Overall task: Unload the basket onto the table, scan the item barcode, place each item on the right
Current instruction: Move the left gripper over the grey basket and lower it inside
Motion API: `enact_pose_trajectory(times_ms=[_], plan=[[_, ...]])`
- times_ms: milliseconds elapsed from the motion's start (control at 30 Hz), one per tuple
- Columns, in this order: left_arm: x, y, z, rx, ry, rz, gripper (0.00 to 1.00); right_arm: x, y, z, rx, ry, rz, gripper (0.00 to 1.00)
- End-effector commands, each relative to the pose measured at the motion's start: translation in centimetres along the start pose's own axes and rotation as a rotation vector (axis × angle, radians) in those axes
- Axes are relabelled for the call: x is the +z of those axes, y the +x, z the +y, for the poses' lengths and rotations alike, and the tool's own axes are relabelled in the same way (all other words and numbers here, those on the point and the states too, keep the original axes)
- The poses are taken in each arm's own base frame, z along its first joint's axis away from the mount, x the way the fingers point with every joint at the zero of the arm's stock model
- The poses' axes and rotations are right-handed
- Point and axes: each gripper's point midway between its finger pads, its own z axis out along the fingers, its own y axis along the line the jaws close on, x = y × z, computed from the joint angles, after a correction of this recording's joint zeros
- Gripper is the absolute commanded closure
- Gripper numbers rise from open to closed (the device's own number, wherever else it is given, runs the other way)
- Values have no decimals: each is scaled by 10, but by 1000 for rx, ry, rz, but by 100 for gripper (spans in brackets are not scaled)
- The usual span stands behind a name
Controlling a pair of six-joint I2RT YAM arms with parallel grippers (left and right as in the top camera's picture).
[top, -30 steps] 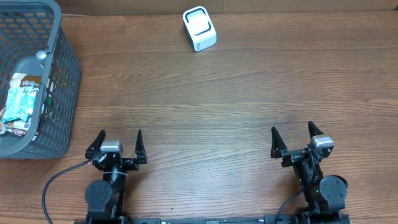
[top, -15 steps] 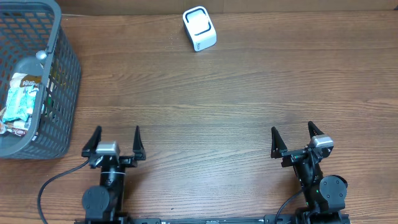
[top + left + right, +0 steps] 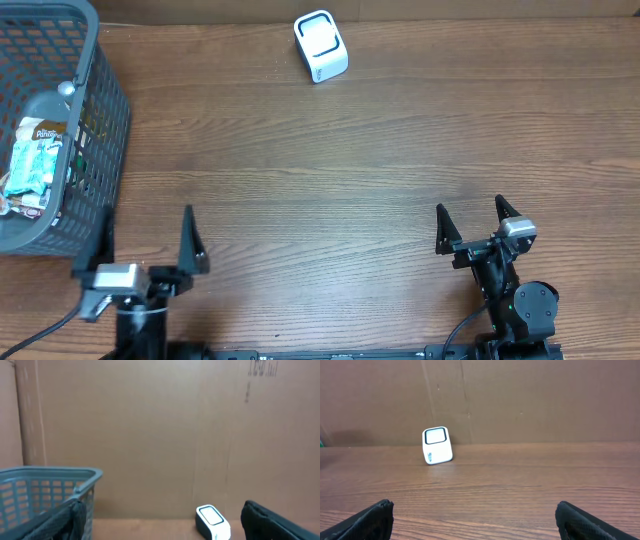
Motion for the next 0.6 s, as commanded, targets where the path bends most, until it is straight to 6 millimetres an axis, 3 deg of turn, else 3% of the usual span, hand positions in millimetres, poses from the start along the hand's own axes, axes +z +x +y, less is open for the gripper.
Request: enact_pose_trajectory(times_ms=[0, 267, 567], plan=[[0, -29, -2, 19, 0, 58, 0, 0, 2, -2, 7, 12, -3, 0], [17, -41, -3, 9, -11, 380, 1, 0, 2, -2, 7, 12, -3, 0], [41, -5, -3, -24, -42, 893, 0, 0, 2, -2, 7, 12, -3, 0]])
